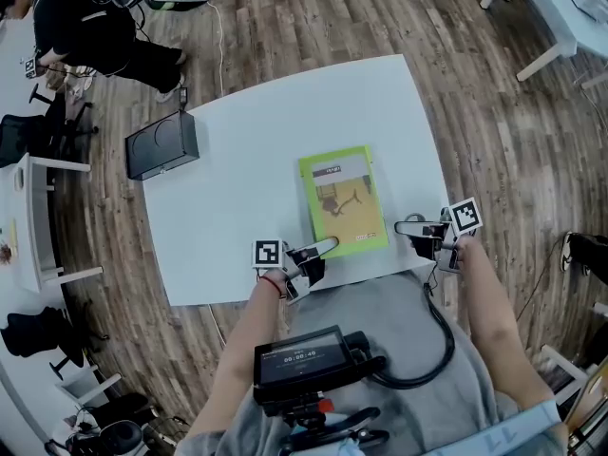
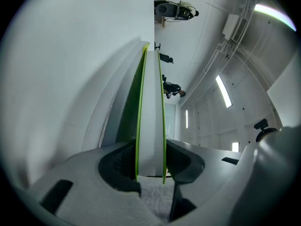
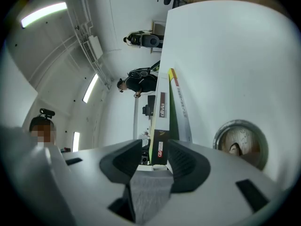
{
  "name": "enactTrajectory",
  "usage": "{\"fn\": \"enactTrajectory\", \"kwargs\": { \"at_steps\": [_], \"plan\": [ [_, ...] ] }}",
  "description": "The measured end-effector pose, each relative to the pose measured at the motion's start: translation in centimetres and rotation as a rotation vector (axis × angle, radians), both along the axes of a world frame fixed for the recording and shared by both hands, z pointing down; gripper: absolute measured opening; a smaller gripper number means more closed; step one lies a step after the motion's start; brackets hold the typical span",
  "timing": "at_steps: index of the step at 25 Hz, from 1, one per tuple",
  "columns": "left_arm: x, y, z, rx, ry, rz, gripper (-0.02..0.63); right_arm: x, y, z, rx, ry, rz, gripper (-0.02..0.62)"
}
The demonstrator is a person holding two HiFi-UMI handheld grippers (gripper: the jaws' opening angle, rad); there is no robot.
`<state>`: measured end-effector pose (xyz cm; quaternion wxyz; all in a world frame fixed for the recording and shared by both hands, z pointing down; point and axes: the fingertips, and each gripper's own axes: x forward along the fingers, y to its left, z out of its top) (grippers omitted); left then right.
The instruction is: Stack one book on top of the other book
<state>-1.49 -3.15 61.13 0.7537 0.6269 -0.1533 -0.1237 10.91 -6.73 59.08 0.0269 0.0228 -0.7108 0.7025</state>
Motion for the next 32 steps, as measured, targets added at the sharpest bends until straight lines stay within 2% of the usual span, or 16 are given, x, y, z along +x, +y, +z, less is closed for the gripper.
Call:
{"fn": "enactTrajectory", "kwargs": {
  "at_steps": [5,8,11,13,18,20,21,22,28,32],
  "plan": [
    [0.3,-0.2,-0.8,-0.012,0.028,-0.012,0.152,-1.2,2.3,-0.1,0.018,0.007,-0.052,0.167],
    [0.5,0.0,-0.2,-0.003,0.005,-0.003,0.152,-1.0,3.5,0.6,0.004,0.018,-0.061,0.173],
    [0.5,-0.1,-0.4,0.006,0.013,-0.004,0.152,-1.3,3.8,1.0,-0.015,0.015,-0.044,0.181],
    [0.5,-0.2,-0.7,0.005,0.029,-0.009,0.152,-1.6,3.5,1.2,-0.020,0.009,-0.021,0.211],
    [0.4,-0.2,-0.9,-0.005,0.029,-0.011,0.152,-2.2,3.4,1.6,-0.057,0.011,-0.026,0.212],
    [0.6,-0.2,-1.0,0.000,0.037,-0.011,0.152,-2.3,3.5,1.5,-0.059,0.007,-0.029,0.203],
    [0.6,-0.2,-0.9,0.001,0.037,-0.008,0.152,-2.3,3.5,1.5,-0.059,0.005,-0.029,0.156],
    [0.5,-0.1,-0.8,0.000,0.033,-0.005,0.152,-2.4,3.5,1.5,-0.061,0.003,-0.025,0.147],
    [0.1,-0.4,-0.6,-0.010,0.004,-0.016,0.154,-2.3,3.3,1.6,-0.057,0.000,0.005,0.143],
    [-1.0,-0.1,-0.8,-0.001,-0.048,0.008,0.191,-2.4,3.2,1.6,-0.052,-0.015,0.008,0.143]
  ]
}}
